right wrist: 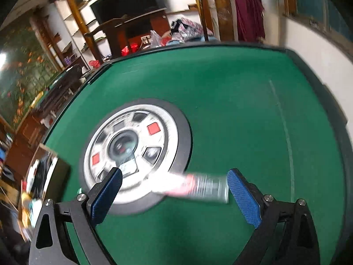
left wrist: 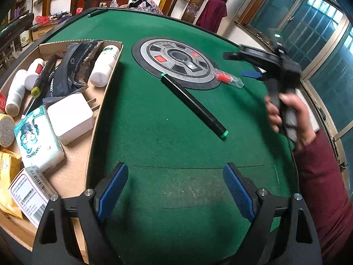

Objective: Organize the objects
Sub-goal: 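Grasp the clear pen case with red contents with the right gripper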

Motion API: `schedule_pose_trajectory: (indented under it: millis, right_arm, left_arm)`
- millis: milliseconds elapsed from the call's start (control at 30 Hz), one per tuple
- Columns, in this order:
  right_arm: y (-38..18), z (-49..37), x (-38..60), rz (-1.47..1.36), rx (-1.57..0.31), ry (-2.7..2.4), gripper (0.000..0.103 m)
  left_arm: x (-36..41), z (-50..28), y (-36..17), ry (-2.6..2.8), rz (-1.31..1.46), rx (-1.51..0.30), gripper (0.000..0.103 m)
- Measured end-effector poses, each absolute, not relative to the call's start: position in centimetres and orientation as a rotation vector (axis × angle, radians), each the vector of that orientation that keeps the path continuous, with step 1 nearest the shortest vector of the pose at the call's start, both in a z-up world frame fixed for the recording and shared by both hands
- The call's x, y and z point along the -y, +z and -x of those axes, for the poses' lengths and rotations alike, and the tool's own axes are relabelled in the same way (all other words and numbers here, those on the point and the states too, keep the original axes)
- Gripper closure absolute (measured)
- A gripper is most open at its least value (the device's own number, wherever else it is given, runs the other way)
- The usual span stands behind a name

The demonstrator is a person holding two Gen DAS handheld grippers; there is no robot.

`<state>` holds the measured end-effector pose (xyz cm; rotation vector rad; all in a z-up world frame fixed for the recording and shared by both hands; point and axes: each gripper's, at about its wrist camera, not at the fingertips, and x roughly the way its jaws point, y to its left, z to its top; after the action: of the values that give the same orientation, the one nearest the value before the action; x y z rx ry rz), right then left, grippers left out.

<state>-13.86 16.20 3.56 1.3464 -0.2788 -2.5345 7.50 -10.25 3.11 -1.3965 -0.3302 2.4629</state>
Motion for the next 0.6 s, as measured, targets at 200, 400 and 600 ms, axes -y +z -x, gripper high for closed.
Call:
schedule_pose_trajectory:
  millis: [200,400,600]
  right_arm:
    - [1.8,13.9,-14.0,-1.425,0.209,-2.344,0.004]
    - [1.5,9.4,-12.3,-1.435,0.077,-2.333,0.01]
    - [1.4,8.8,-11.9,-1.407,-0.024,-2.627,0.062]
  left_arm:
    - [10.4,-7.8,3.9,2.502,1.372,0.288,0.016]
    - [10.1,-6.4,3.7,2.503,1.388,0.302,0.016]
    - [7.5,-3.9,4.3,2.541,1.381,0.216,0.016]
